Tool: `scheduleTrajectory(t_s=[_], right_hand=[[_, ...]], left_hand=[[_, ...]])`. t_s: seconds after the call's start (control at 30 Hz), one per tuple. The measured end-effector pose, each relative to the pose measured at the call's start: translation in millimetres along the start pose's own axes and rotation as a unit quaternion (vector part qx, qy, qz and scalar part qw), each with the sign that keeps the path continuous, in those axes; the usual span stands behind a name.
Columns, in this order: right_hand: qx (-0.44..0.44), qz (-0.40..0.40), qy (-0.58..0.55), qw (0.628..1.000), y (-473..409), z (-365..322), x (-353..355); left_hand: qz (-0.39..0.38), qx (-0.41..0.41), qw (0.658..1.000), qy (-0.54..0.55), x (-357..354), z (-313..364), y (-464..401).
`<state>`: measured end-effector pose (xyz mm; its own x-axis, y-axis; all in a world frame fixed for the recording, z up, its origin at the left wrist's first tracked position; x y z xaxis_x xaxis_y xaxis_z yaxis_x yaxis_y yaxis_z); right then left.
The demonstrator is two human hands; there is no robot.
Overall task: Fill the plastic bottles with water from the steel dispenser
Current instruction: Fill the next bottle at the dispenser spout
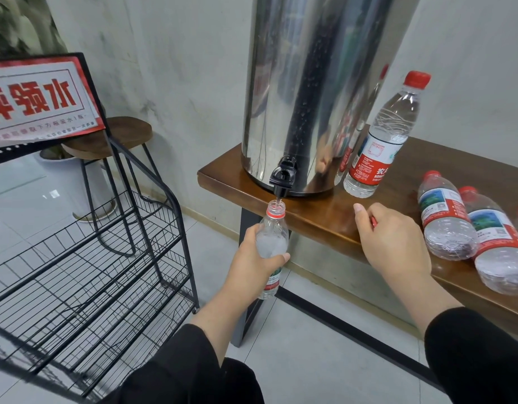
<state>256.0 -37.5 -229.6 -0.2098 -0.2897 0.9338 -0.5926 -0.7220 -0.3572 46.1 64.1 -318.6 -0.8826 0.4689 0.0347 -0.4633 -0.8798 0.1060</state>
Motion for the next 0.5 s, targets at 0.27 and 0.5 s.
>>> scheduleTrajectory(t_s=[0.27,0.5], right_hand=[[-0.003,0.004,0.004,1.000,-0.3,0.4,-1.0],[0.001,0.010,0.006,1.000,-0.2,1.0,-1.6]], left_hand=[[-0.002,0.001,1.000,-0.004,0.3,2.5,0.7],[0.002,-0.002,1.000,-0.007,-0.4,2.0,0.3]])
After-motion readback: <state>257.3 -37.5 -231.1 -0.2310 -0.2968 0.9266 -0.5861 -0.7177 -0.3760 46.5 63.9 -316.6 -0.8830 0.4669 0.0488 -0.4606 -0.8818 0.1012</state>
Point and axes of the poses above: each hand's wrist, its own y-axis away from the middle knuckle, its own x-axis out of the back of the hand, z = x × y, the point moved 2 cm from there along -y, towards the middle knuckle, and after that the axes turned 11 degrees about y, right-handed, at the moved point
